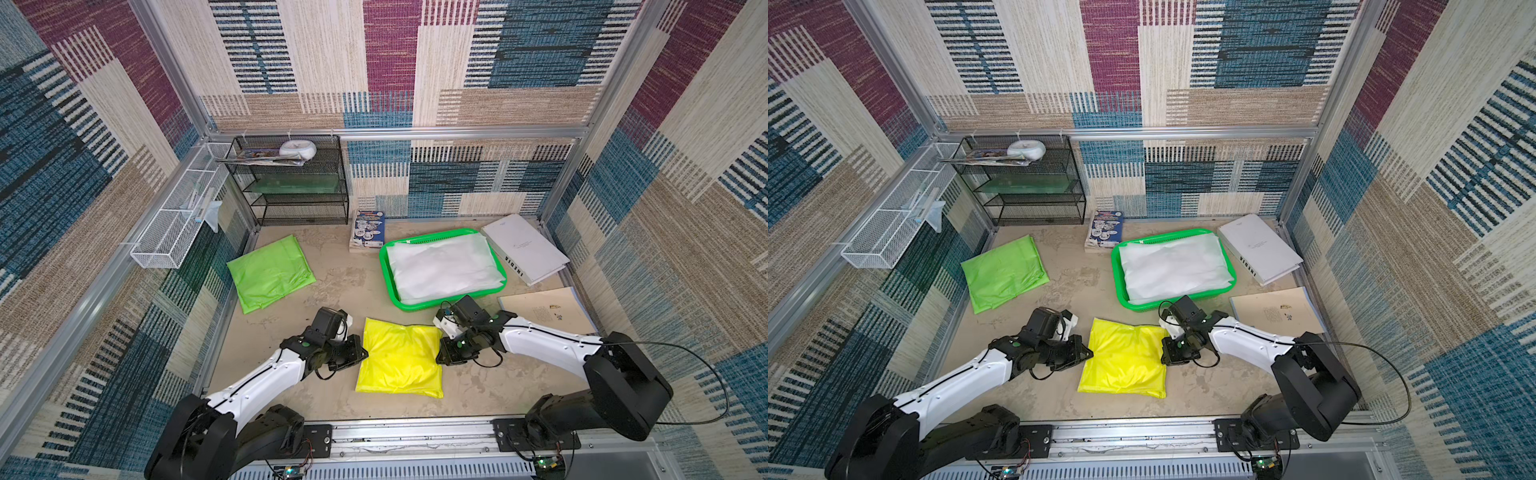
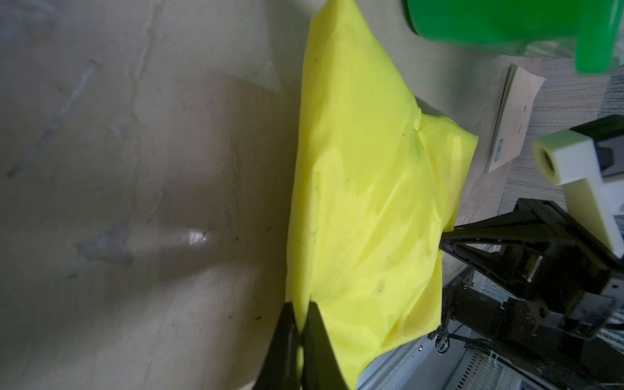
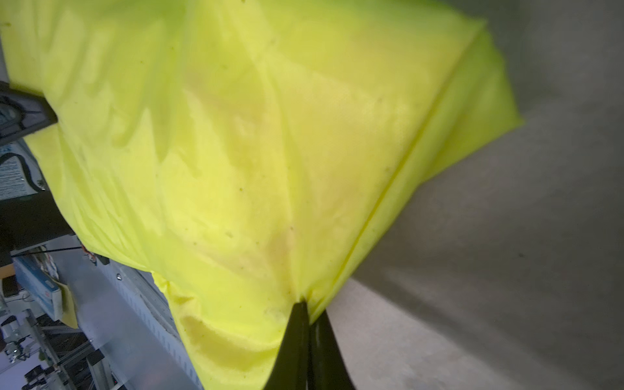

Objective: Put the folded raincoat in the basket
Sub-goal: Pick up the raincoat from the center of the board, then place the raincoat in the basket.

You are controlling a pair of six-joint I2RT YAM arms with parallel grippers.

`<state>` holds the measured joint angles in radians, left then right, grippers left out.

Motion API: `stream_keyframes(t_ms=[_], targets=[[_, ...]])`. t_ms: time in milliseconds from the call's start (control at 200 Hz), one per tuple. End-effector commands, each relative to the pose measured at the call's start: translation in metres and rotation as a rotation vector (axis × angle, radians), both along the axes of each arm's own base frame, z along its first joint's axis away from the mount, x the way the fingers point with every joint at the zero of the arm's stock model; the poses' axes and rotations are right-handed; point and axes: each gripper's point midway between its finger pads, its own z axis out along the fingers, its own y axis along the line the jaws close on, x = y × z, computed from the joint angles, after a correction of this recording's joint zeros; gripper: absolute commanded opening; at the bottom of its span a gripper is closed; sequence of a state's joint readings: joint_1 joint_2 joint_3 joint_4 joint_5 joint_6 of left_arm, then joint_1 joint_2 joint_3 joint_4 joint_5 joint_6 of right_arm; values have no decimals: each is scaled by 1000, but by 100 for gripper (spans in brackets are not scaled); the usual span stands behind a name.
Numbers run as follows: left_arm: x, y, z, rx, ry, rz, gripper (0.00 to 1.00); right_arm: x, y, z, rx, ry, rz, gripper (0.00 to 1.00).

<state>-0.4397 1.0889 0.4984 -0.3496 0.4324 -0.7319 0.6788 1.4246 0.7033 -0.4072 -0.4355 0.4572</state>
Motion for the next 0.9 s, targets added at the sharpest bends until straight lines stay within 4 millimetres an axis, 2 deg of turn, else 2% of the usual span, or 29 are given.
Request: stream_keyframes(t_ms=[0, 40, 165, 255, 331, 436, 506, 591, 676, 751, 841, 896], targets=[[-22, 33, -5, 159, 119, 100, 0, -3, 22, 14, 103, 37, 33, 0], [-29, 42, -3, 202, 145, 118, 0, -3, 27, 16, 104, 34, 44, 0], [-37, 59, 19, 264, 156, 170, 0, 1, 41, 32, 127, 12, 88, 0], [-35, 69, 45, 292, 101, 198, 0, 10, 51, 50, 158, -37, 135, 0], [-29, 71, 74, 292, 36, 198, 0, 21, 61, 69, 172, -78, 171, 0], [-9, 63, 118, 260, -58, 182, 0, 51, 73, 103, 192, -151, 182, 0], [12, 51, 143, 233, -99, 161, 0, 83, 74, 131, 200, -200, 151, 0], [42, 26, 167, 180, -106, 124, 0, 124, 66, 161, 227, -233, 108, 0], [78, -3, 180, 101, -122, 92, 0, 169, 37, 177, 184, -267, 22, 0], [110, -25, 176, 56, -115, 90, 0, 206, 1, 179, 95, -286, -71, 0], [143, -55, 166, 5, -63, 72, 0, 238, -34, 178, 81, -271, -153, 0], [160, -75, 150, 4, -20, 45, 0, 253, -53, 177, 90, -260, -199, 0]])
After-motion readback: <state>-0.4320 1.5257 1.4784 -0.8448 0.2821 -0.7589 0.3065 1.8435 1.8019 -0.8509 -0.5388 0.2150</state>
